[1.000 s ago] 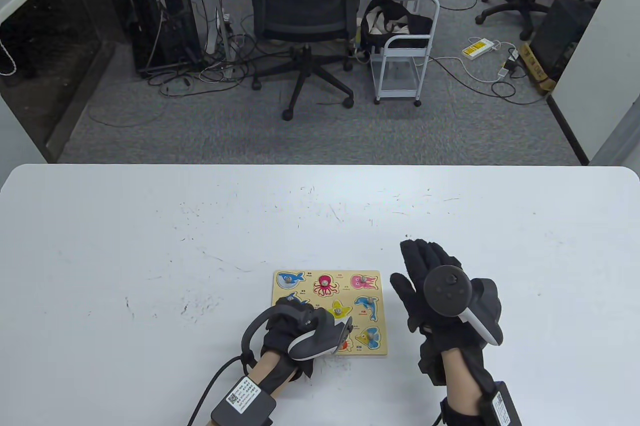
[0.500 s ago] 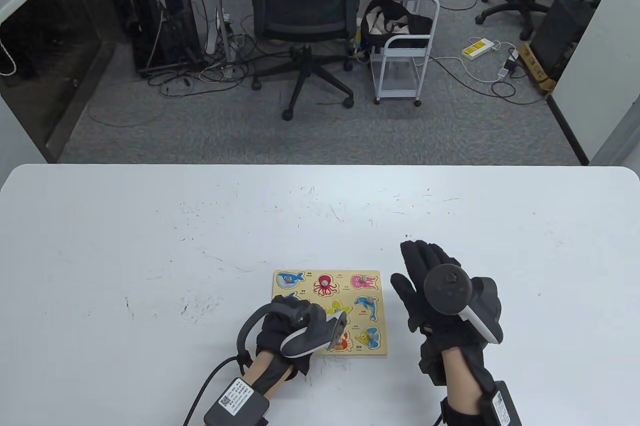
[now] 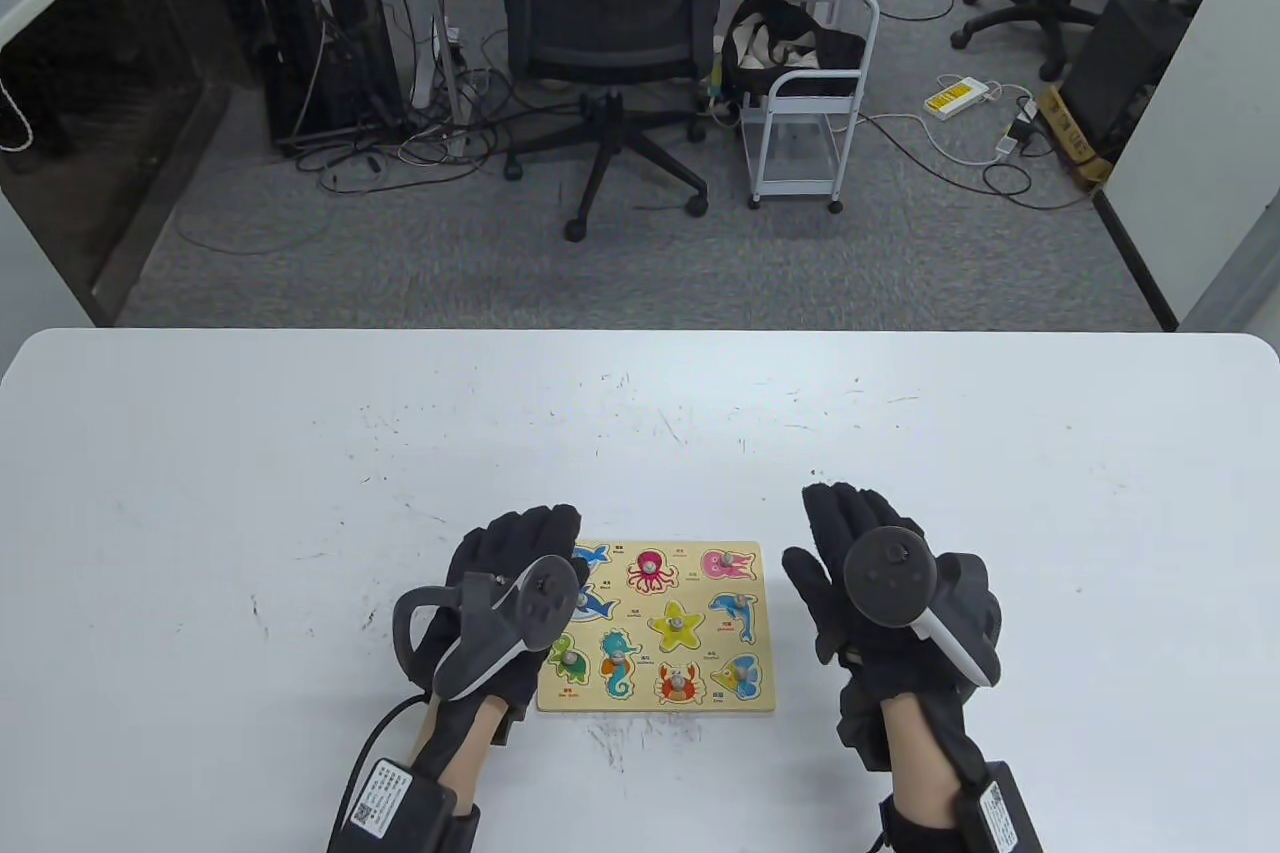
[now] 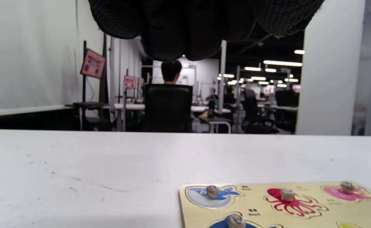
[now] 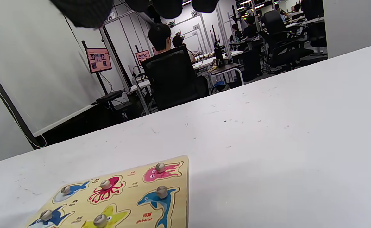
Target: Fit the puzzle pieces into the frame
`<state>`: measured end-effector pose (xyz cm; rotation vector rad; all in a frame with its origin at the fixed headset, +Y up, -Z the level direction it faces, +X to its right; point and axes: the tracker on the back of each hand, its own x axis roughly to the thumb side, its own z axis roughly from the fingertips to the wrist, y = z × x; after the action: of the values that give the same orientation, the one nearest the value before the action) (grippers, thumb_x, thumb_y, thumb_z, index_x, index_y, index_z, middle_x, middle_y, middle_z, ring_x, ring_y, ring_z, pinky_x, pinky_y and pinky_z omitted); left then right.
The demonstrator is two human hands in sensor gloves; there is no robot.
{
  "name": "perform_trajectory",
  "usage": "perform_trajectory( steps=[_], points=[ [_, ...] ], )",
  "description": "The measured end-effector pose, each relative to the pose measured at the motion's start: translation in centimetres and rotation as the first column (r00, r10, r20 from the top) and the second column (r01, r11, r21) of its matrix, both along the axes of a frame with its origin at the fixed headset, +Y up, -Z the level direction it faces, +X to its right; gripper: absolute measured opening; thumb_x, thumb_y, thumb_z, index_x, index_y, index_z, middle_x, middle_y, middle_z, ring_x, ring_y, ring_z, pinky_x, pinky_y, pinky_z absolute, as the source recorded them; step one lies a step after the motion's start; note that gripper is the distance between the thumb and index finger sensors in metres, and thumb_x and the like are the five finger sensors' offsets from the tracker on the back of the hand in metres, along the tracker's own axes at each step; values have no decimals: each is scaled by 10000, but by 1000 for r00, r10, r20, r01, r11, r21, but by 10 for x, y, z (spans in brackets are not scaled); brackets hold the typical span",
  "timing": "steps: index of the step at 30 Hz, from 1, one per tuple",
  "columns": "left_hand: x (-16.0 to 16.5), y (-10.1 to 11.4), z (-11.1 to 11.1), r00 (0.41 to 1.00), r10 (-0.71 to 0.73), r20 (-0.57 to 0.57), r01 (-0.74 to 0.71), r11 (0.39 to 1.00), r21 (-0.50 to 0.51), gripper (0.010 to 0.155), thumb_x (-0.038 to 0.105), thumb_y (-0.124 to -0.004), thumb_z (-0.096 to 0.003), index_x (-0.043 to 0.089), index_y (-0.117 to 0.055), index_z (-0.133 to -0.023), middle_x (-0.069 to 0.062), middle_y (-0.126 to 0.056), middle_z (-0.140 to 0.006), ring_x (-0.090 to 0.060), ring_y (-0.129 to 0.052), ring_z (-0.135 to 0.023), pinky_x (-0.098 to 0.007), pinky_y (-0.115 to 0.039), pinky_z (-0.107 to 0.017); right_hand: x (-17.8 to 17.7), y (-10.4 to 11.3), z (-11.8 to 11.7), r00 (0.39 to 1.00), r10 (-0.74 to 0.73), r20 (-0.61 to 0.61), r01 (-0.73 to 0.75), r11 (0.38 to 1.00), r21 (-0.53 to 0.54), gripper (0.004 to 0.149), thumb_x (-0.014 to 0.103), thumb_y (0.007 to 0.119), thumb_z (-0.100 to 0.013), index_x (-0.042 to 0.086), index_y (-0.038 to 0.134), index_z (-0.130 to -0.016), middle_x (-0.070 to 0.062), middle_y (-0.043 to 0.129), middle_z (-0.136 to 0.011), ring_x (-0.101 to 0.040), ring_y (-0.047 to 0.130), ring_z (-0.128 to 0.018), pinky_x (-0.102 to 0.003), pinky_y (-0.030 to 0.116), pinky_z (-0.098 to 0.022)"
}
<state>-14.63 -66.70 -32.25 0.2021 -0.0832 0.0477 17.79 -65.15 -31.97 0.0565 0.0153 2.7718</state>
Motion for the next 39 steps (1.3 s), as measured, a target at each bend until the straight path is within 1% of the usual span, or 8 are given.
perform_trajectory(
  steps=[7,11,15,18,23,31,36,39],
  points=[
    [-24,10,4,999,-2,-44,5,998,66,675,590,-679,-502,380,-538,-1128,32,-680,-1204,-280,-661,-1122,-516,-593,-828,-1,-1,0,1000,21,14,-21,1000,-5,684,535,754,-451,323,524,-1059,15,549,-1153,-339,533,-1094,-582,424,-801],
    [-40,12,7,996,4,-86,-1,999,37,715,610,-656,-504,363,-485,-1153,4,-601,-1245,-315,-571,-1153,-545,-529,-844,-3,-2,0,999,42,24,-42,999,-6,692,537,751,-452,328,506,-1064,18,526,-1161,-341,506,-1102,-582,409,-804],
    [-53,11,8,994,34,-102,-30,999,44,726,625,-649,-501,367,-476,-1158,-3,-592,-1250,-320,-562,-1157,-557,-516,-845,-8,-4,-1,998,66,24,-65,998,-6,695,538,748,-453,332,495,-1066,21,507,-1168,-342,484,-1109,-583,397,-806],
    [-53,11,7,993,77,-85,-75,997,35,730,632,-646,-499,377,-465,-1158,1,-573,-1257,-318,-540,-1164,-557,-502,-849,-11,-5,-1,996,90,23,-90,996,-5,696,540,746,-452,332,492,-1066,20,503,-1169,-342,478,-1110,-583,394,-807],
    [-47,14,7,996,51,-75,-47,997,61,728,644,-639,-497,396,-460,-1157,18,-570,-1260,-307,-532,-1173,-557,-497,-856,-12,-5,-1,994,105,25,-105,994,-7,699,542,745,-451,332,489,-1067,22,500,-1170,-340,476,-1111,-584,393,-807],
    [-37,12,-6,994,102,-37,-99,993,62,722,648,-642,-498,410,-460,-1155,25,-569,-1262,-298,-534,-1176,-552,-501,-859,-8,-4,-1,995,92,30,-92,996,-5,698,543,743,-451,331,492,-1067,23,503,-1170,-340,479,-1110,-585,394,-807],
    [-45,10,-7,995,75,-65,-71,996,58,724,646,-646,-499,401,-465,-1156,18,-582,-1257,-307,-548,-1168,-553,-515,-852,-2,-3,-1,998,52,38,-52,999,-5,697,543,742,-452,329,493,-1067,21,500,-1170,-340,474,-1111,-585,392,-808],
    [-47,10,-7,994,84,-69,-80,995,56,722,644,-649,-499,400,-470,-1154,14,-588,-1254,-311,-550,-1166,-554,-516,-850,-3,-3,-1,998,58,34,-58,998,-1,696,543,741,-453,331,492,-1067,20,500,-1170,-342,474,-1111,-585,392,-808]
  ],
)
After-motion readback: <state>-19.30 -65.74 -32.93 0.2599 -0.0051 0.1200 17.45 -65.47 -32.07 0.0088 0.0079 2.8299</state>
